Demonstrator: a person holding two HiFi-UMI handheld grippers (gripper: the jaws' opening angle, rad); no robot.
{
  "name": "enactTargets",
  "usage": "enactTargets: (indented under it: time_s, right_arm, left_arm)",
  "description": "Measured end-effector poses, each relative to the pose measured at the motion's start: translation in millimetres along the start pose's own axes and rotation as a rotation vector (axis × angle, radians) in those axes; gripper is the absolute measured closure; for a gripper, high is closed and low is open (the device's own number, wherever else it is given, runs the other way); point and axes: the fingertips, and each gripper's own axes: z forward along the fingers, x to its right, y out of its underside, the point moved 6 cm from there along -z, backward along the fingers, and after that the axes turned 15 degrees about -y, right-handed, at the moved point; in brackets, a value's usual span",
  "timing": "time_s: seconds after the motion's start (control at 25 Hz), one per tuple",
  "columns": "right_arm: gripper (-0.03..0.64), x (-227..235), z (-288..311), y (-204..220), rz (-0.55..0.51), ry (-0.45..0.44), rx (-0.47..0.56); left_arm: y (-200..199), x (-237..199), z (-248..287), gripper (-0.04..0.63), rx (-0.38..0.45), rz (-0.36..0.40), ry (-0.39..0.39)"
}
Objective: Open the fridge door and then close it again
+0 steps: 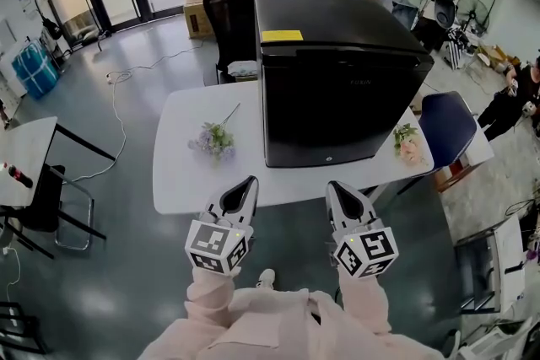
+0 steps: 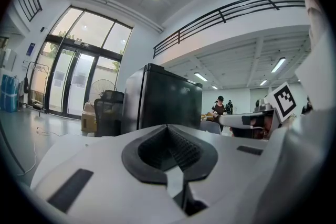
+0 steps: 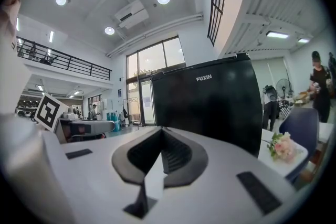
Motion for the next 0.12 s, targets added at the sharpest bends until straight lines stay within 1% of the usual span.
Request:
enactTargets:
  time_s: [0.12]
  right_arm:
    - [0.607, -2.2, -0.3, -0.9, -0.002, -0.002, 0.000]
  left_arm:
    - [-1.6, -0.1, -1.2, 0.584, 0.003, -0.002, 0.001]
